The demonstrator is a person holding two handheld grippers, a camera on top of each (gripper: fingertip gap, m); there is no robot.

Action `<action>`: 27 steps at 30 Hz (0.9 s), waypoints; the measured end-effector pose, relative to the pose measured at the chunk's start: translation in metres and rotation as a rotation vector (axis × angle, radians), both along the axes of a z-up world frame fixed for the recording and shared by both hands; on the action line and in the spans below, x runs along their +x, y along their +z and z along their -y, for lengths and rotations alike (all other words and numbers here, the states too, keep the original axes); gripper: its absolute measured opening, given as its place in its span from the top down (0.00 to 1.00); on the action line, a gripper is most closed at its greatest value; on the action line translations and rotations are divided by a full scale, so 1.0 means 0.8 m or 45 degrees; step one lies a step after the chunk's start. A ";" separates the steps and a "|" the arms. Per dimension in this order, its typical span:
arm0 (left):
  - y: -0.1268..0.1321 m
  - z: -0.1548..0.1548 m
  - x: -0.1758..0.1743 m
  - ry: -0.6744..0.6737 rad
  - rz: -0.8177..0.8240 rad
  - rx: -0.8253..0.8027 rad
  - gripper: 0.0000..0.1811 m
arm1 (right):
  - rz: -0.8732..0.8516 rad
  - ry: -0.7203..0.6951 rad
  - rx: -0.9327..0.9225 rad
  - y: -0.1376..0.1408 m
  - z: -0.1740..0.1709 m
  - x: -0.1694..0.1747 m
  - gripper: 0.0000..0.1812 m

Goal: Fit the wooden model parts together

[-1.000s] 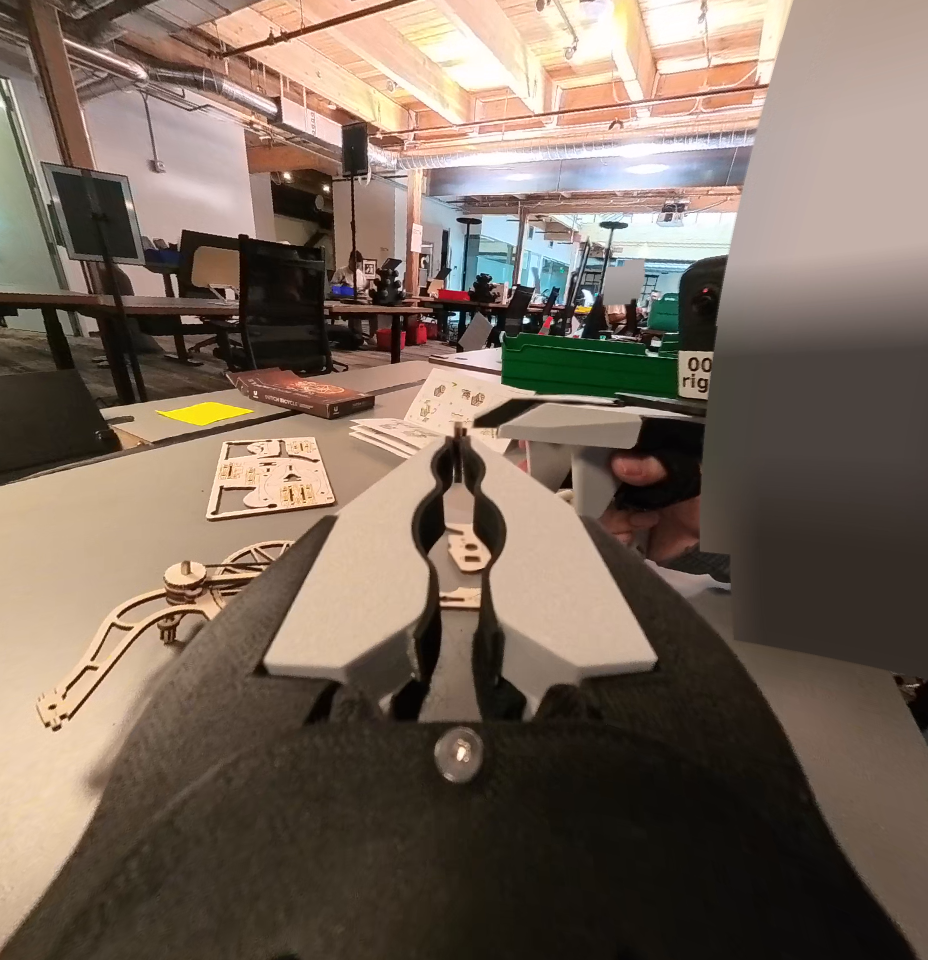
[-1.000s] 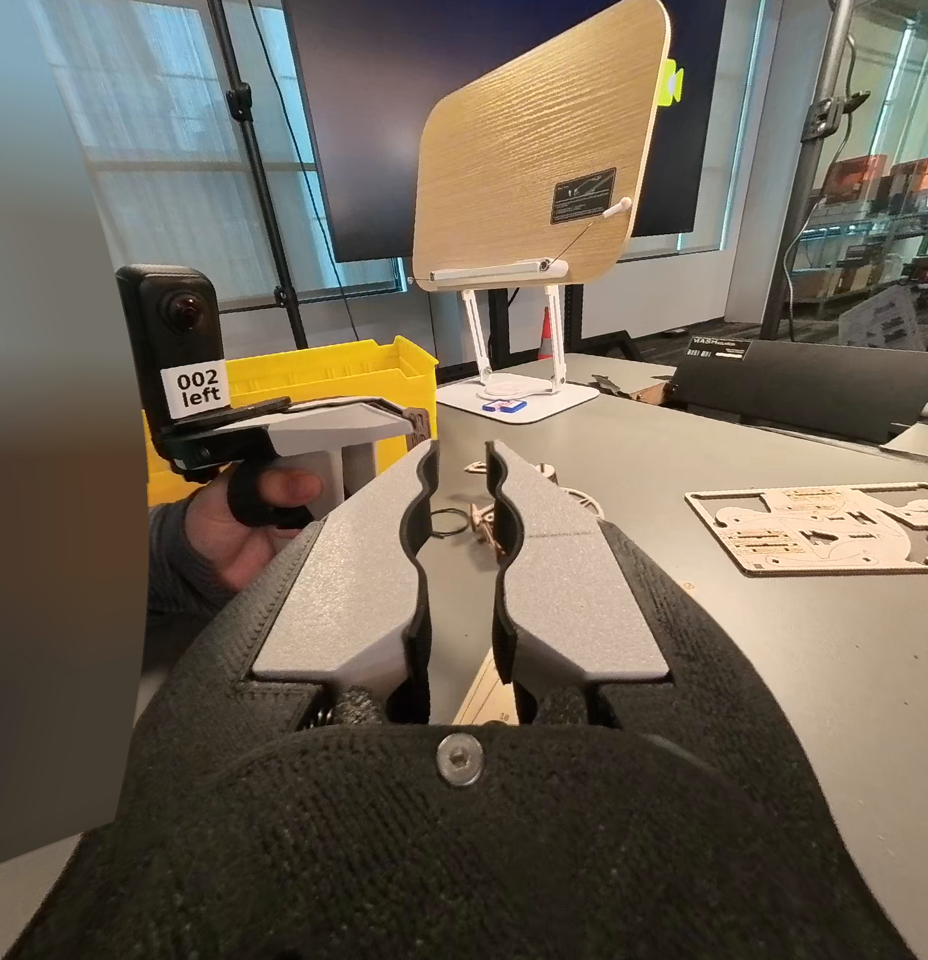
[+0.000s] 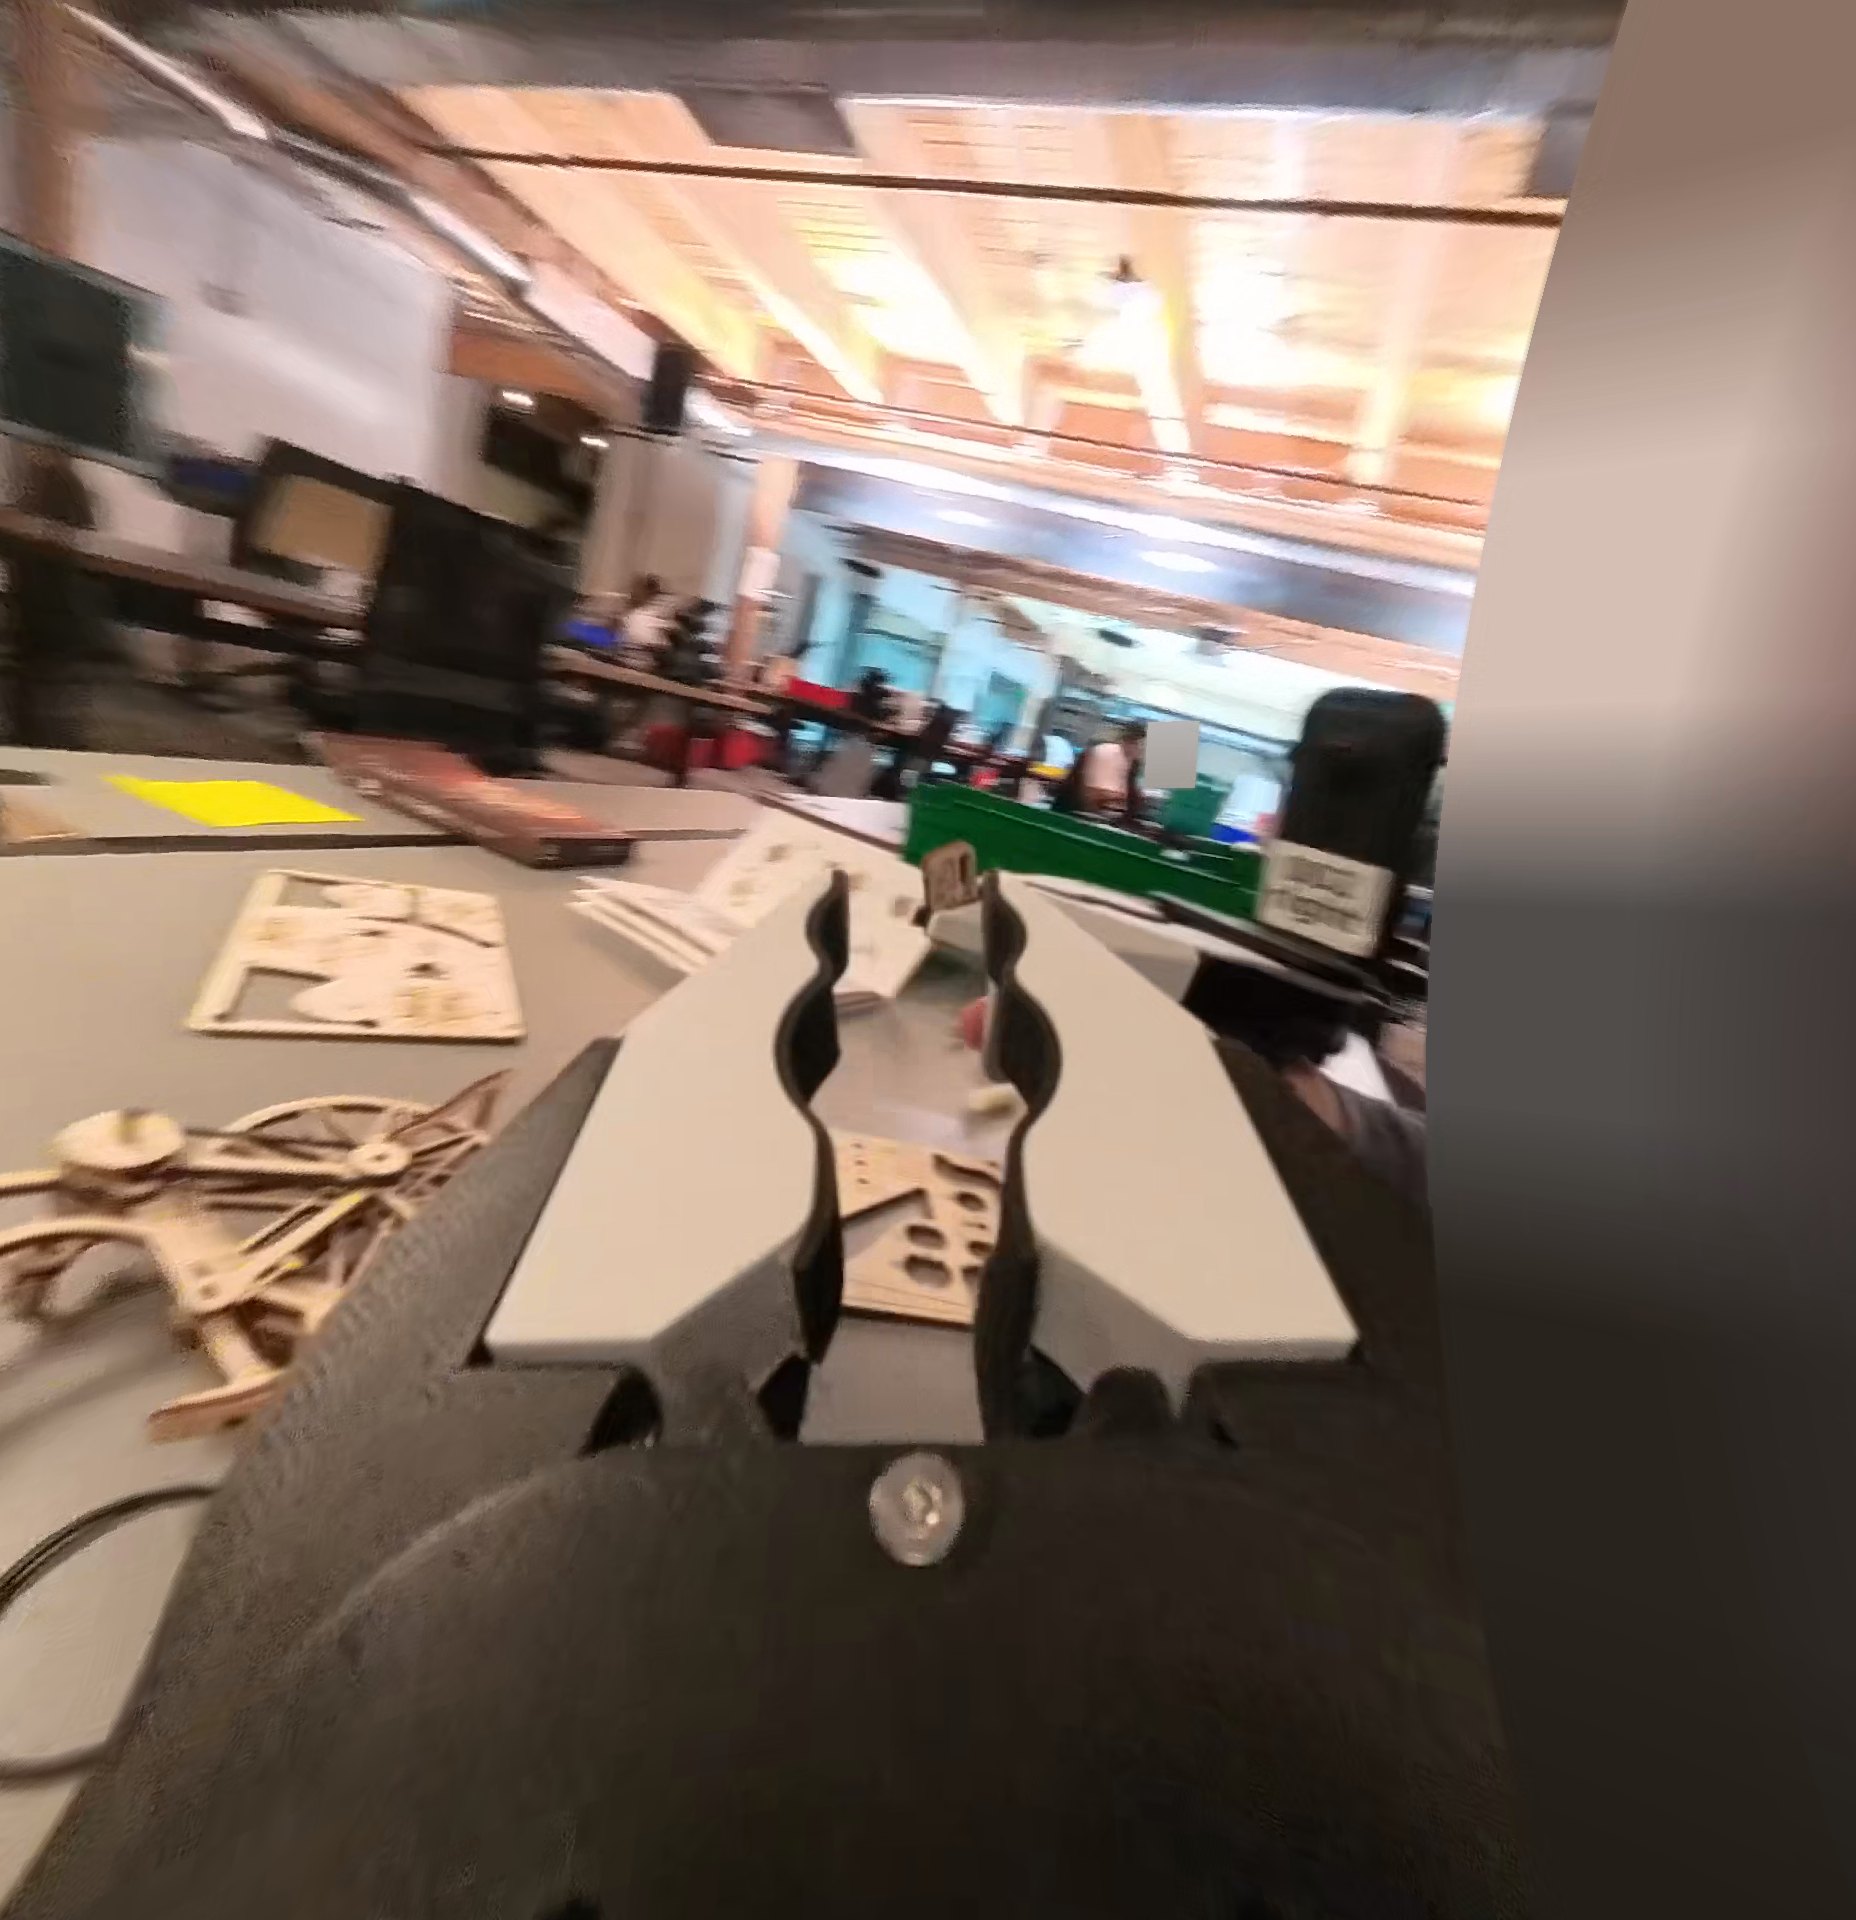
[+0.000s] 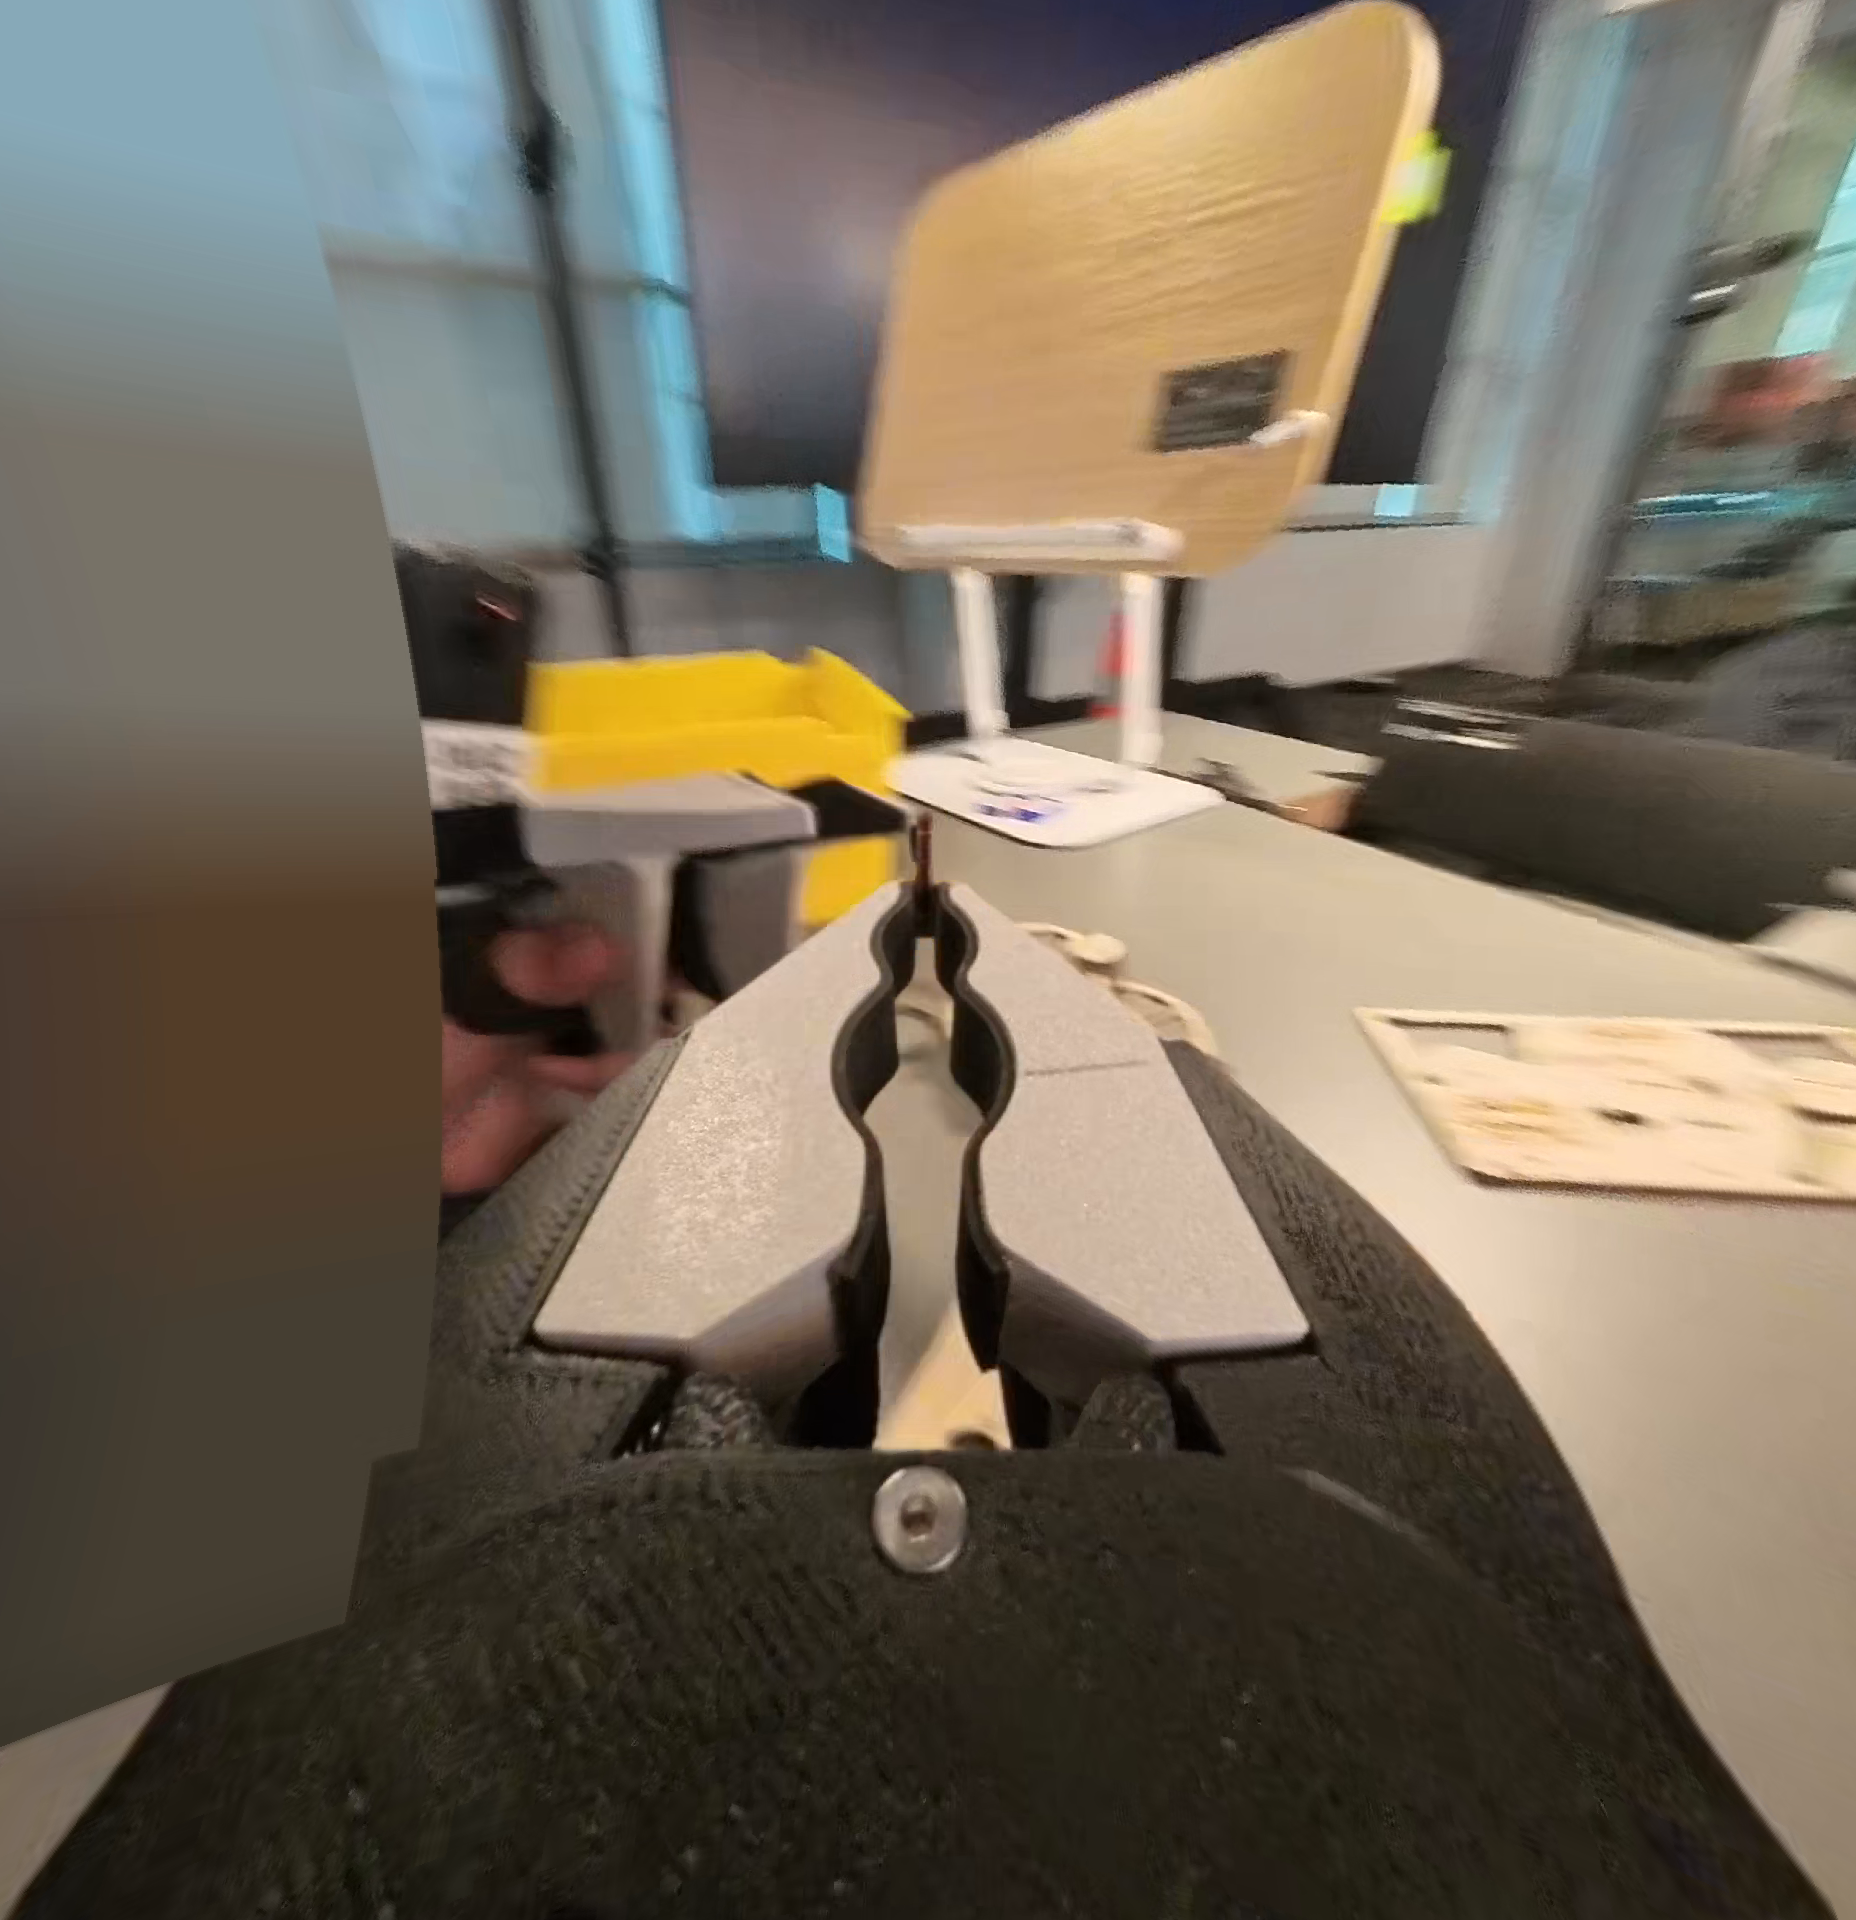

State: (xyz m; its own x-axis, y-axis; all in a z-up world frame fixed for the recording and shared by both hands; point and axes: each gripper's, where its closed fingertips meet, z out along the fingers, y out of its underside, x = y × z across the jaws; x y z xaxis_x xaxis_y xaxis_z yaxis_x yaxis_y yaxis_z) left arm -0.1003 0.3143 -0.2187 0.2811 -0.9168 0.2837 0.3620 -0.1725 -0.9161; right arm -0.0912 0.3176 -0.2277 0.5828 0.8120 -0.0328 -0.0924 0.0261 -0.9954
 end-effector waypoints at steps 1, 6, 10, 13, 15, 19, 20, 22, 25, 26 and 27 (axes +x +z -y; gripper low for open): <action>0.000 -0.003 0.000 0.061 0.000 0.004 0.87 | 0.093 -0.115 0.043 -0.006 -0.009 0.006 1.00; -0.003 -0.002 0.015 0.079 0.038 -0.090 0.89 | 0.400 -0.397 0.250 -0.016 -0.022 0.011 1.00; -0.007 -0.004 0.019 0.045 0.039 -0.148 0.93 | 0.485 -0.465 0.330 -0.015 -0.021 0.010 1.00; -0.008 -0.006 0.019 0.045 0.038 -0.163 0.94 | 0.526 -0.484 0.380 -0.014 -0.019 0.008 1.00; -0.009 -0.005 0.021 0.039 0.025 -0.162 0.95 | 0.540 -0.487 0.405 -0.012 -0.017 0.005 1.00; -0.009 -0.004 0.022 0.037 0.011 -0.151 0.97 | 0.556 -0.499 0.431 -0.010 -0.016 0.005 1.00; -0.009 -0.003 0.023 0.033 0.008 -0.150 0.98 | 0.560 -0.504 0.434 -0.010 -0.016 0.005 1.00; -0.010 -0.003 0.023 0.035 0.004 -0.148 0.98 | 0.576 -0.513 0.449 -0.010 -0.015 0.005 1.00; -0.010 -0.004 0.023 0.042 0.002 -0.145 0.99 | 0.616 -0.538 0.476 -0.010 -0.016 0.006 1.00; -0.010 -0.003 0.023 0.044 0.000 -0.143 0.99 | 0.630 -0.547 0.488 -0.009 -0.016 0.006 1.00; -0.010 -0.004 0.023 0.047 -0.001 -0.141 0.99 | 0.648 -0.557 0.501 -0.009 -0.016 0.006 1.00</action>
